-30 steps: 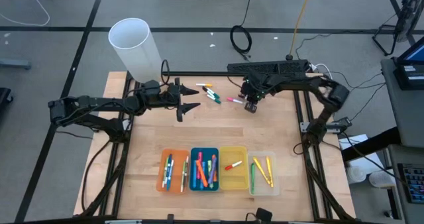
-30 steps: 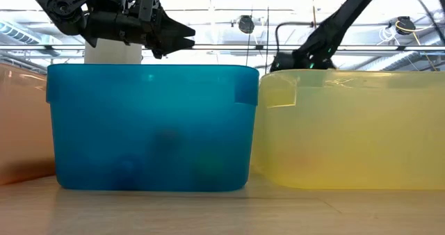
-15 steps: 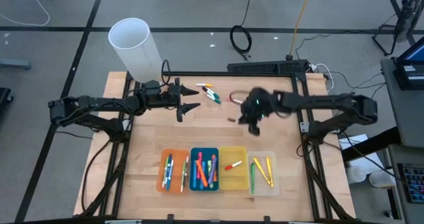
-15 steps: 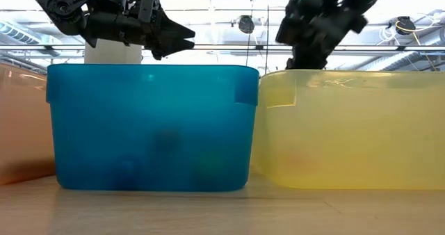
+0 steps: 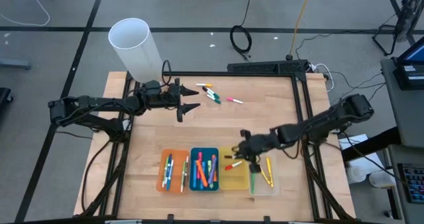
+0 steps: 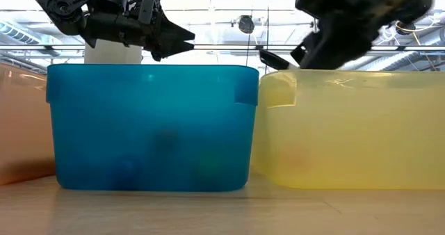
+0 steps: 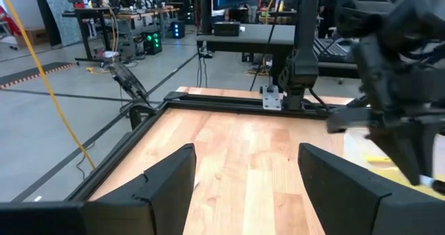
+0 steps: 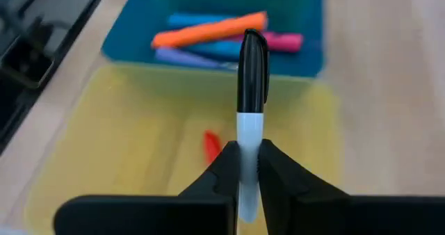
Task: Pick & Place Markers
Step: Put the right black highlighter pen into the yellow bin
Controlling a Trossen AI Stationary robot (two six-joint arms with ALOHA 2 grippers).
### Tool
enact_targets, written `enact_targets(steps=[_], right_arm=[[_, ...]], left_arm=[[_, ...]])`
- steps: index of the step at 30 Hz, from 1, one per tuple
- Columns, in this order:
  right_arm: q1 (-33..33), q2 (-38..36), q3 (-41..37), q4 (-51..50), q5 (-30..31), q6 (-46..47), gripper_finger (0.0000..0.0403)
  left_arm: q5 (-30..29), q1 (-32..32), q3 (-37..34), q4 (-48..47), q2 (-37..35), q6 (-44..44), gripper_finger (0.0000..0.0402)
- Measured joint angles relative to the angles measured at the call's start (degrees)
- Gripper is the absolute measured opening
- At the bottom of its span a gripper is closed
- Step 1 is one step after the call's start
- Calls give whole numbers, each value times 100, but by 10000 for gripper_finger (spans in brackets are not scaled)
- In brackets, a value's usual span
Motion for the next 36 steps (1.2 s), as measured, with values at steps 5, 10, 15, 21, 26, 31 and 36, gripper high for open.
enact_targets(steps=[5, 10, 15, 21, 26, 31, 36], right_arm=[[327, 204, -7, -283, -11, 33, 34], [331, 231, -2, -296, -20, 170, 42], [329, 228, -2, -294, -20, 171, 43], [329, 228, 0, -290, -20, 172, 44], [329, 228, 0, -292, -13, 144, 45], [329, 228, 0, -212, -11, 96, 45], [329, 228, 4, 54, -13, -66, 59]], left_arm=[[0, 0, 0, -43, 0, 7, 255], [0, -2, 0, -56, 0, 4, 255], [0, 0, 0, -74, 0, 4, 255], [0, -1, 0, -75, 0, 4, 255], [0, -1, 0, -74, 0, 3, 255], [0, 0, 0, -74, 0, 2, 255], [0, -1, 0, -74, 0, 2, 255]])
